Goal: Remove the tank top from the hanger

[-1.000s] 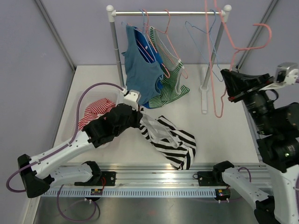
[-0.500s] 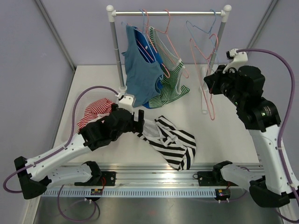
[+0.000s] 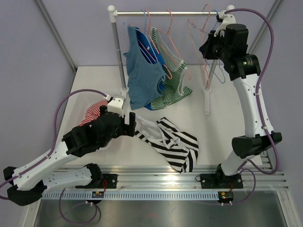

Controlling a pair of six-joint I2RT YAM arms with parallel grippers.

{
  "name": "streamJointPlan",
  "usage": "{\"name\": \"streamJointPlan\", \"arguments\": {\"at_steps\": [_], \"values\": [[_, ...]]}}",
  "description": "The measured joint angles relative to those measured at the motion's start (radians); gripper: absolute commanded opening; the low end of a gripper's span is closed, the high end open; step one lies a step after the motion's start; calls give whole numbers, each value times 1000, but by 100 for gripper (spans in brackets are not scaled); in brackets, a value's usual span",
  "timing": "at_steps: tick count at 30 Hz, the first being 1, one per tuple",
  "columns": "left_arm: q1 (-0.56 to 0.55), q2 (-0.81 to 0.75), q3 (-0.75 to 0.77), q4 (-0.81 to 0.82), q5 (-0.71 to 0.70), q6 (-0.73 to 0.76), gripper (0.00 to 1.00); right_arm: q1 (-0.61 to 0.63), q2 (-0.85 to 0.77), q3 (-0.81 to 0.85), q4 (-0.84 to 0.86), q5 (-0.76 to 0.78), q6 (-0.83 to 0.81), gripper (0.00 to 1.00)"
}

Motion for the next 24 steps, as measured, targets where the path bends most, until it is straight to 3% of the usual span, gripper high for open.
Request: {"name": "streamJointPlan", "arguments": {"at_steps": [8,16,17,20,23,24], "values": [[-2,5,0,-36,-33,0,99,-5,254,372,-56,-31,-30,0],[-3,58,-7,2,1,0,99,-7,290,319,-80,-35,-31,0],[-4,70,-11,18,14,0,99,-7,290,306,-82,-35,-30,5],[-13,122,-14,74,56,3,99,-8,288,274,-77,-38,-26,37],[-33,201,-14,126,88,7,99,-8,263,239,-77,-50,-31,55],[-40,226,-14,140,96,10,99,-8,245,221,-78,-53,-31,69]]}}
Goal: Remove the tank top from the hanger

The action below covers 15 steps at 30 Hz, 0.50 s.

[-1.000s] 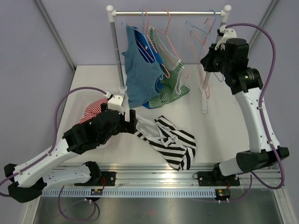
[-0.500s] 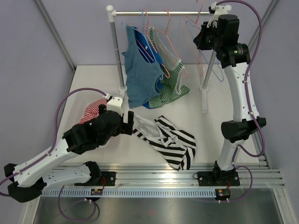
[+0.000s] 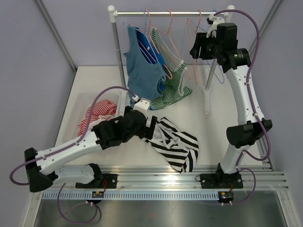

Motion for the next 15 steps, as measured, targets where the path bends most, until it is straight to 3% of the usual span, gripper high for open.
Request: {"name": "streamJointPlan", "arguments": {"at_steps": [2,4,10,15], "values": [[-15,48,0,30,22,13,99,0,-37,-27,-1,-2,1,80],[-26,89,-1,68,52,43,99,0,-90,-50,0,-3,-1,99],[-37,184,-27,222,153,153,99,-1,-318,-169,8,-9,-13,100],[-37,357,-22,311,272,216,99,-1,-553,-301,-5,-16,-12,99]]}}
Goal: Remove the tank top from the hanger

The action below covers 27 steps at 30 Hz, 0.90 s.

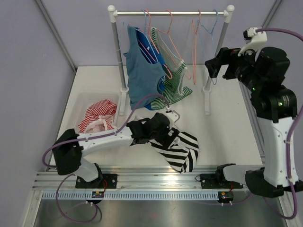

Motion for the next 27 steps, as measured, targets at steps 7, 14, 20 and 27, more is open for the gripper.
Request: {"name": "streamJointPlan", "arguments": {"at_steps": [7,14,20,27], "values": [[-5,286,90,-7,42,20,99,0,-261,-186,2,-32,7,99],[-5,445,169,-19,48,4,99,-1,-346,-294,11,-77,16,100],[-5,468,175,44,102,-60,10,-1,-345,-312,24,-105,18,99],[-12,427,153,2,53,-116,0,-1,-367,-312,59,-131,25,100]]}}
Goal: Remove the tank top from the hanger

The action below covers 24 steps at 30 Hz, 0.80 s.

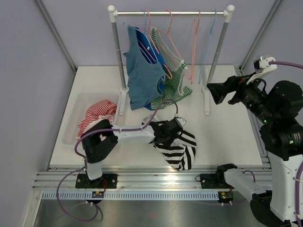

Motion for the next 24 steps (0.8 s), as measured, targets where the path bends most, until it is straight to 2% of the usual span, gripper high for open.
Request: {"name": "streamJointPlan", "arguments": {"at_steps": [4,10,12,15,18,24], "values": [[0,-135,-18,-129,-153,-49,0,0,-17,-1,11,-12,1,99],[1,-528,-20,-233,-369,-111,0,0,-24,-1,27,-15,1,99],[7,-637,5,-279,-436,-129,0,0,-23,-1,27,-15,1,99],[41,-718,76,-372,-529,-146,0,0,-21,-1,29,-16,2,99],[138,-768,125,-450,-592,-153,0,0,-21,-1,33,-16,4,99],[396,-861,117,-550,-603,-157,0,0,-16,-1,34,-21,14,99]]}}
